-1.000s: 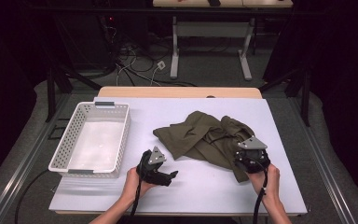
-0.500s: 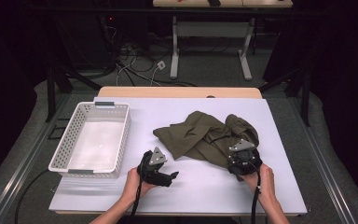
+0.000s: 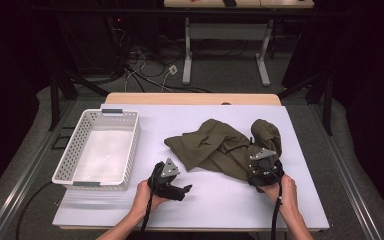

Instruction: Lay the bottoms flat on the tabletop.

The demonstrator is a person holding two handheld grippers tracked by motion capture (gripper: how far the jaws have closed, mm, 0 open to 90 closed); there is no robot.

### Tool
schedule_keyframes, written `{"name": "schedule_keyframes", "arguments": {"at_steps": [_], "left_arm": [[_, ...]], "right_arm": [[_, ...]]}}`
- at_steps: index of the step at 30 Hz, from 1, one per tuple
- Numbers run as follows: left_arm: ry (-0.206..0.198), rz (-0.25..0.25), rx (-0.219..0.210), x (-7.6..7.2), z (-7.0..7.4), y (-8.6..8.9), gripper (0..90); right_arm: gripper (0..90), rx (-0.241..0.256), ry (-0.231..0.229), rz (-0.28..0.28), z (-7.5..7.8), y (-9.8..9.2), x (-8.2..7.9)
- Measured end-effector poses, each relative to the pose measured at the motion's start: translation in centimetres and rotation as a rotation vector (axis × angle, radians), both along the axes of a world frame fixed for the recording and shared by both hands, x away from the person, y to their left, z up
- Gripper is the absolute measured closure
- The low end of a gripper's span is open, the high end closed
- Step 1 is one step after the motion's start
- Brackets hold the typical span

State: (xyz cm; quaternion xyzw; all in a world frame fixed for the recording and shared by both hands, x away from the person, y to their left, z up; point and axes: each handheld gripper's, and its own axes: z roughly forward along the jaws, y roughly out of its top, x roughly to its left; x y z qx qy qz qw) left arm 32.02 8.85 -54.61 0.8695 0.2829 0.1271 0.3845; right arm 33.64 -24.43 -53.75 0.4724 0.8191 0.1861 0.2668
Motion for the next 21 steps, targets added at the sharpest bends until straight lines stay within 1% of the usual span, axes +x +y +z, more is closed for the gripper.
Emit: {"name": "schedule_keyframes", "arguments": {"at_steps": [6,11,14,17,19,20,21], "left_arm": [[0.006,0.009,-0.006,0.1,0.0,0.1,17.6],[0.008,0.005,-0.002,0.1,0.0,0.0,17.7],[0.008,0.014,0.000,0.1,-0.1,0.1,17.6],[0.006,0.023,-0.006,0.1,0.0,0.2,17.5],[0.003,0.022,-0.002,0.2,0.0,0.3,17.6],[0.003,0.024,-0.003,0.2,0.0,0.3,17.6],[0.006,0.025,-0.004,0.2,0.0,0.3,17.5]], "right_arm": [[28.8,-0.002,0.015,0.007,-0.2,0.0,0.1],[36.3,0.008,0.014,0.014,0.1,-0.2,-0.1],[39.7,0.014,0.007,0.011,0.5,-0.4,-0.2],[40.8,0.027,0.001,-0.005,1.0,-0.7,-0.4],[41.1,0.045,-0.014,-0.015,1.4,-1.0,-0.5],[41.2,0.046,-0.018,-0.021,1.5,-1.1,-0.6],[41.3,0.044,-0.018,-0.038,1.6,-1.1,-0.6]]}}
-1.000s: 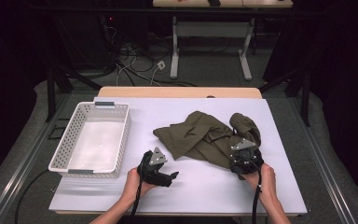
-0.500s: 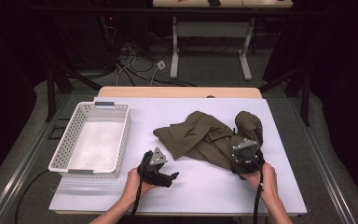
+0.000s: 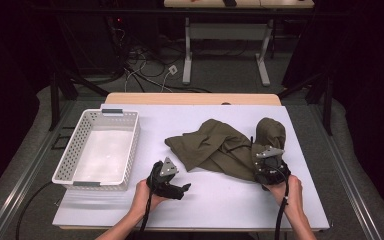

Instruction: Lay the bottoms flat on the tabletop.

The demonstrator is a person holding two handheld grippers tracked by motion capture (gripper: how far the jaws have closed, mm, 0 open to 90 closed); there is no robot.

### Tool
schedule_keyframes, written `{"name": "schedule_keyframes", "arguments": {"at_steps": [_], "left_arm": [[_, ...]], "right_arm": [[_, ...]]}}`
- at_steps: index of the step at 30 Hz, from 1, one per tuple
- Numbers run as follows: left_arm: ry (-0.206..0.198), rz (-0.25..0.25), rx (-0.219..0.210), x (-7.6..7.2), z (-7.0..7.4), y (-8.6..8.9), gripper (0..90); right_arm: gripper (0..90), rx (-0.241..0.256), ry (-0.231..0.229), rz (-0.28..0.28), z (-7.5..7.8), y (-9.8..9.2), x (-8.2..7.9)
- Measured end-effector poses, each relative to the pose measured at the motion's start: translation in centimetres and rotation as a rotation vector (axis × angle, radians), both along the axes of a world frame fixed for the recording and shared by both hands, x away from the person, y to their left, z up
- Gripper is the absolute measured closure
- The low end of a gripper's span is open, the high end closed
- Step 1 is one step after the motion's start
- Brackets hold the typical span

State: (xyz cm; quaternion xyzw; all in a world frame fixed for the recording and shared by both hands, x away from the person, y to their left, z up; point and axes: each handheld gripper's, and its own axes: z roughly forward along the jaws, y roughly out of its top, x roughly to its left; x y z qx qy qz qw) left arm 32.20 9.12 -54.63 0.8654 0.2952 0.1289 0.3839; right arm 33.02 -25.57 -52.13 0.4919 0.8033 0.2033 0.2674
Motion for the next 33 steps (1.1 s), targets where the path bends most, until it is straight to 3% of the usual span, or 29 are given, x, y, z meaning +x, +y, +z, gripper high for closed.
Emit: {"name": "schedule_keyframes", "arguments": {"at_steps": [5,14,17,19,24,28,33], "left_arm": [[-0.005,-0.005,0.006,-0.1,0.0,-0.1,17.5],[0.003,-0.002,0.016,-0.1,-0.1,-0.2,17.6],[0.002,-0.002,0.018,-0.1,-0.1,-0.2,17.6],[-0.001,-0.001,0.017,-0.1,0.0,-0.2,17.6],[0.004,-0.001,0.019,0.0,-0.1,-0.2,17.6],[0.001,0.001,0.024,0.1,-0.1,-0.2,17.7],[0.000,0.004,0.023,0.1,-0.1,-0.2,17.6]], "right_arm": [[43.2,0.007,-0.020,-0.041,0.3,-0.5,-0.2],[49.6,-0.052,-0.078,-0.121,1.3,-2.2,-1.0],[51.6,-0.086,-0.072,-0.158,0.9,-3.1,-0.8],[50.0,-0.063,-0.063,-0.171,0.8,-3.8,-0.6],[41.0,-0.055,-0.103,-0.151,1.6,-3.3,-0.8],[31.3,-0.039,-0.105,-0.136,2.0,-3.0,-0.9],[26.0,-0.021,-0.149,-0.065,3.1,-1.6,-1.6]]}}
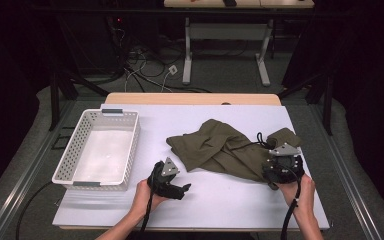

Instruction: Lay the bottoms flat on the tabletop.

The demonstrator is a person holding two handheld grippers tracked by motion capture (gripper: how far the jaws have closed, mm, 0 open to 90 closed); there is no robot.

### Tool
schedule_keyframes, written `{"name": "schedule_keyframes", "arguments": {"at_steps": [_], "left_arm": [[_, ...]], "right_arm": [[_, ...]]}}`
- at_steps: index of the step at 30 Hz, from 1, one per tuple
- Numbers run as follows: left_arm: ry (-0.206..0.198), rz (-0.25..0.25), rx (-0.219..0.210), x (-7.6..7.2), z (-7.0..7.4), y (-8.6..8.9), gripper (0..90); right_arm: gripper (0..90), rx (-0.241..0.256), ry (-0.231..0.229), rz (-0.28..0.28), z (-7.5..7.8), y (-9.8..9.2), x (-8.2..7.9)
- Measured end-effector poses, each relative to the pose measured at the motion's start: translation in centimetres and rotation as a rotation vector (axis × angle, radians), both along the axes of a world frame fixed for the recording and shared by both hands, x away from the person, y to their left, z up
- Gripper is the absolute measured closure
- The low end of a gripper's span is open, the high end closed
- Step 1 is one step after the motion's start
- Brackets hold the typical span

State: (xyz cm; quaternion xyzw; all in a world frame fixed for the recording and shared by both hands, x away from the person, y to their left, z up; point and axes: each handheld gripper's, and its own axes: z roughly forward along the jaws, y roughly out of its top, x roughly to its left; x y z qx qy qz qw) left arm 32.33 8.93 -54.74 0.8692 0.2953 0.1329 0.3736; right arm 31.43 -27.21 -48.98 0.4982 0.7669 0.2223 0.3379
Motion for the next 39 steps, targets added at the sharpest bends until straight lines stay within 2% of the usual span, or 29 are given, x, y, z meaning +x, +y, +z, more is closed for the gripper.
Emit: {"name": "schedule_keyframes", "arguments": {"at_steps": [3,8,12,15,20,23,25,28,30,33,34,36,39], "left_arm": [[0.006,-0.001,0.000,0.1,0.0,0.0,17.6],[0.000,-0.002,-0.001,0.0,0.0,0.0,17.6],[-0.003,-0.003,0.003,0.0,0.0,0.0,17.6],[-0.002,0.001,-0.001,0.1,0.1,0.1,17.6],[-0.003,0.009,-0.003,0.2,0.2,0.3,17.6],[-0.004,0.004,-0.001,0.2,0.2,0.2,17.6],[-0.006,0.003,0.001,0.2,0.2,0.2,17.6],[-0.005,0.005,0.002,0.2,0.2,0.3,17.6],[-0.007,0.007,0.001,0.2,0.2,0.3,17.7],[-0.011,0.006,0.003,0.2,0.2,0.3,17.7],[-0.008,0.005,0.002,0.1,0.2,0.2,17.8],[-0.011,0.001,0.006,0.1,0.2,0.2,17.8],[-0.015,-0.002,0.010,0.0,0.2,0.1,17.9]], "right_arm": [[23.9,-0.007,-0.010,0.054,0.6,1.5,-0.5],[21.7,0.035,0.006,0.130,0.5,3.1,-0.7],[21.6,0.033,0.045,0.187,-0.3,4.6,-0.6],[25.1,0.031,0.093,0.231,-1.1,5.8,-0.1],[26.2,0.032,0.155,0.255,-3.0,6.9,1.4],[27.7,0.035,0.178,0.232,-4.1,7.1,2.4],[35.5,0.034,0.172,0.214,-4.6,7.0,2.7],[37.9,0.047,0.190,0.203,-5.0,6.9,3.0],[42.0,0.052,0.183,0.195,-5.3,6.8,3.0],[54.2,0.053,0.161,0.212,-5.6,6.7,3.0],[56.2,0.050,0.160,0.217,-5.7,6.7,2.9],[65.0,0.065,0.163,0.220,-5.7,6.7,2.8],[78.5,0.062,0.151,0.225,-5.8,6.8,2.7]]}}
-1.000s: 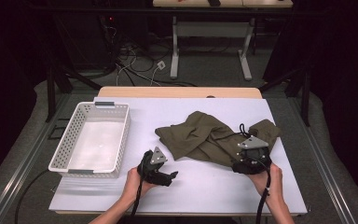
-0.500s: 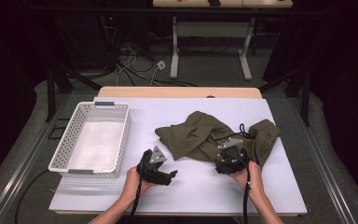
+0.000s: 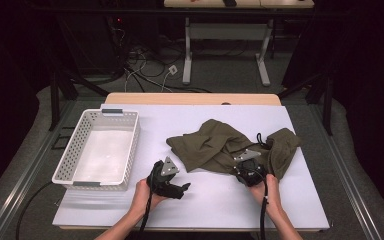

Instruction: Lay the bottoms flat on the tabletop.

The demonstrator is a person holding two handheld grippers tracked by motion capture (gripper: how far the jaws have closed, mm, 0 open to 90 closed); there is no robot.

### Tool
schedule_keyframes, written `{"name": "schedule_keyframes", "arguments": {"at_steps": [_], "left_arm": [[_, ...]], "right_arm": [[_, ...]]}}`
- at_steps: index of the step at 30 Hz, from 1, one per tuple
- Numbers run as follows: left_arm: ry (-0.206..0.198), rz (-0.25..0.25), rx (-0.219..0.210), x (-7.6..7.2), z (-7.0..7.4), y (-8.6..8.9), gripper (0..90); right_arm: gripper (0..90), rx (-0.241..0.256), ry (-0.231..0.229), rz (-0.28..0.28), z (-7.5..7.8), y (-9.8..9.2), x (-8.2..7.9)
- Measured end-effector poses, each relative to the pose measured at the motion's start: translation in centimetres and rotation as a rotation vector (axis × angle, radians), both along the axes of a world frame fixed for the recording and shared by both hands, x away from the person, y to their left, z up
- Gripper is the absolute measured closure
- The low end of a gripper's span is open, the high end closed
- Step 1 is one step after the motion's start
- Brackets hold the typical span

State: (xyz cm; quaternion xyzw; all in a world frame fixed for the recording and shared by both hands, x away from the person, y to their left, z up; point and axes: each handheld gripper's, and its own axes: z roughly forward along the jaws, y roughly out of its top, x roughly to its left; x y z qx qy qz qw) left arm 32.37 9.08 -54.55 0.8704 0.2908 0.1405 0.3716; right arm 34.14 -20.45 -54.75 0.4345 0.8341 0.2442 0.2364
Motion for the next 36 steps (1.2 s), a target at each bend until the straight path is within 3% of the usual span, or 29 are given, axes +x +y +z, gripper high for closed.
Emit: {"name": "schedule_keyframes", "arguments": {"at_steps": [4,11,17,19,21,22,26,28,36], "left_arm": [[-0.004,0.002,0.001,0.1,0.0,0.1,18.0],[-0.001,0.006,-0.005,0.0,0.1,0.2,18.0],[-0.006,0.009,-0.005,0.1,0.1,0.3,18.0],[-0.004,0.006,-0.006,0.1,0.1,0.2,18.0],[-0.006,0.004,-0.004,0.0,0.1,0.2,18.0],[-0.006,0.003,-0.005,0.0,0.1,0.2,18.0],[-0.005,0.003,-0.006,0.0,0.1,0.2,17.9],[-0.006,0.004,-0.006,0.1,0.1,0.2,17.9],[-0.016,0.009,-0.003,0.1,0.1,0.1,17.9]], "right_arm": [[88.6,-0.008,-0.008,0.002,0.2,0.1,-0.2],[89.4,0.006,-0.006,0.027,1.2,-0.1,-1.3],[89.4,0.029,0.061,0.098,2.0,-0.7,-3.5],[87.4,0.030,0.070,0.103,2.1,-0.9,-3.6],[72.9,0.056,0.062,0.100,2.3,-1.1,-3.5],[62.9,0.065,0.047,0.093,2.6,-1.2,-3.5],[45.8,0.050,-0.017,0.049,3.9,-1.9,-3.9],[44.0,0.023,-0.036,0.021,4.2,-2.3,-4.0],[44.0,-0.048,-0.021,-0.128,3.2,-6.0,-3.5]]}}
